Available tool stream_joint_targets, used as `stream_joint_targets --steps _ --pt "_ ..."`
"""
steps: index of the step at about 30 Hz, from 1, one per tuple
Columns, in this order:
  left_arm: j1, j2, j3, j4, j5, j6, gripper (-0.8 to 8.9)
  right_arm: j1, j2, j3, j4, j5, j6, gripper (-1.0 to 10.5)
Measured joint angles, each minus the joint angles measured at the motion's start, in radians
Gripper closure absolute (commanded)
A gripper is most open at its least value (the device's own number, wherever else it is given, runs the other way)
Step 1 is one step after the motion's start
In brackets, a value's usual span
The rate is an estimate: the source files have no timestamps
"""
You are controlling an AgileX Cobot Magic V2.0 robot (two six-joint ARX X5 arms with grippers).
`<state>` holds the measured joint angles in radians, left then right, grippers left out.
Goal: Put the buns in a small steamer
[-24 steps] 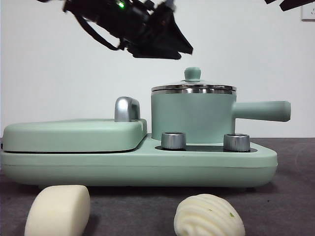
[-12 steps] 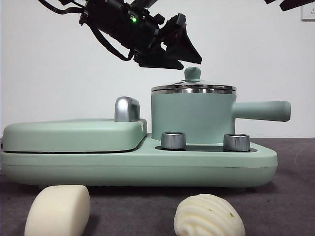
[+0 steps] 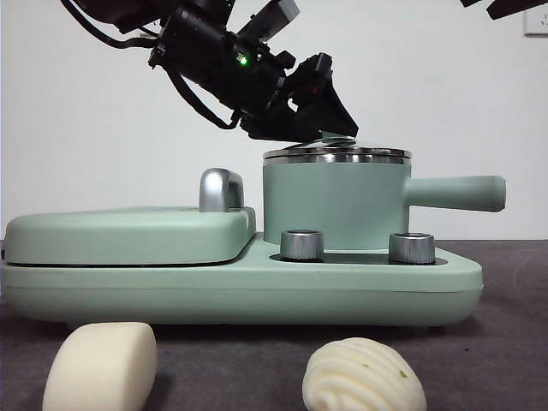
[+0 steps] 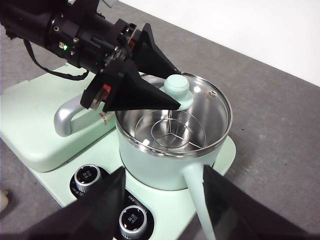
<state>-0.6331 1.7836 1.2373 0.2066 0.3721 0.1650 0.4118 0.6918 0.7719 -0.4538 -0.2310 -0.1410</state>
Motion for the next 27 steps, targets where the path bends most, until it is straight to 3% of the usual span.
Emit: stream_joint_targets --steps 3,16,27 --pt "-0.005 0.000 0.000 0.001 0.000 0.004 6.34 0.000 0.000 0.000 0.000 0.000 0.000 7.0" --pt "-0.009 0.000 0.000 0.005 -0.044 0.020 8.01 0.000 0.000 0.000 0.000 0.000 0.000 7.0" --pt "-0.010 0.000 0.010 -0.010 -0.049 0.026 8.00 0.000 0.000 0.000 -0.001 0.000 0.000 7.0"
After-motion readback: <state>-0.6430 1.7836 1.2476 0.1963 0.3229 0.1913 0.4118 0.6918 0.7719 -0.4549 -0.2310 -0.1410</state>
